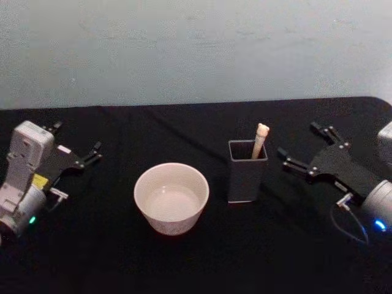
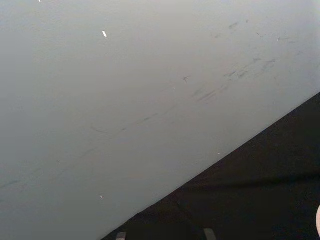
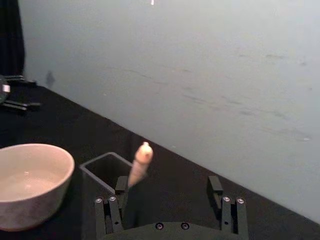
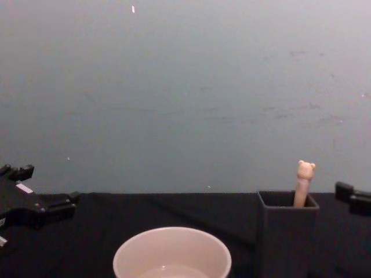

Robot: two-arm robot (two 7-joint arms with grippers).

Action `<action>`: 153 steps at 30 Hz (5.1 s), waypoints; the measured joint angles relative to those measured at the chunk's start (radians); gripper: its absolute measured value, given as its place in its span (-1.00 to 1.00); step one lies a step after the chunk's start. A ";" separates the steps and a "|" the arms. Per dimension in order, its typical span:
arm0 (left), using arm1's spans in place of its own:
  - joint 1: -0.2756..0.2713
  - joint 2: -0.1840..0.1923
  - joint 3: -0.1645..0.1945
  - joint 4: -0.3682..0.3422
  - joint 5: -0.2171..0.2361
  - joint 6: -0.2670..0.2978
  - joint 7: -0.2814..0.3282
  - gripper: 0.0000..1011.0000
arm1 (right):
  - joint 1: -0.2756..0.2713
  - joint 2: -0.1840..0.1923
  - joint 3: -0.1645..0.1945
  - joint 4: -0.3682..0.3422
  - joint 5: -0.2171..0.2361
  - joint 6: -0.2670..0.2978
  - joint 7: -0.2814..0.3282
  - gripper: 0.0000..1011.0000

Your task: Pick up the stirring spoon with one hand, stir inside the cup, then place it back in its original position.

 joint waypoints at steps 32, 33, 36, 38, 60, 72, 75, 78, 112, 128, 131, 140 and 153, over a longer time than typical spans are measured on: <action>0.000 0.000 0.000 0.000 0.000 0.000 0.000 0.98 | 0.156 -0.160 0.003 0.184 0.110 0.110 0.231 0.98; 0.000 0.000 0.000 0.000 0.000 0.000 0.000 0.98 | 0.158 -0.163 0.004 0.187 0.112 0.115 0.236 0.98; 0.000 0.000 0.000 0.000 0.000 0.000 0.000 0.98 | 0.164 -0.168 0.005 0.194 0.114 0.125 0.242 0.98; 0.000 0.000 0.000 0.000 0.000 0.000 0.000 0.98 | 0.166 -0.170 0.005 0.197 0.114 0.129 0.244 0.98; 0.000 0.000 0.000 0.000 0.000 0.000 0.000 0.98 | 0.173 -0.177 0.006 0.207 0.117 0.148 0.244 0.98; 0.000 0.000 0.000 0.000 0.000 0.000 0.000 0.98 | 0.172 -0.177 0.006 0.206 0.117 0.146 0.243 0.98; 0.000 0.000 0.000 0.000 0.000 0.000 0.000 0.98 | 0.172 -0.177 0.006 0.206 0.117 0.146 0.243 0.98; 0.000 0.000 0.000 0.000 0.000 0.000 0.000 0.98 | 0.172 -0.177 0.006 0.206 0.117 0.146 0.244 0.91; 0.000 0.000 0.000 0.000 0.000 0.000 0.000 0.98 | 0.172 -0.177 0.005 0.206 0.117 0.145 0.244 -0.58; 0.000 0.000 0.000 0.000 0.000 0.000 0.000 0.98 | 0.171 -0.176 0.010 0.199 0.125 0.150 0.246 -0.58; 0.000 0.000 0.000 0.000 0.000 0.000 0.000 0.98 | 0.168 -0.174 0.016 0.187 0.142 0.159 0.250 -0.58; 0.000 0.000 0.000 0.000 0.000 0.000 0.000 0.98 | 0.161 -0.163 0.032 0.140 0.182 0.177 0.253 -0.58; 0.000 0.000 0.000 0.000 0.000 0.000 0.000 0.98 | 0.181 -0.164 0.052 0.093 0.231 0.167 0.243 -0.58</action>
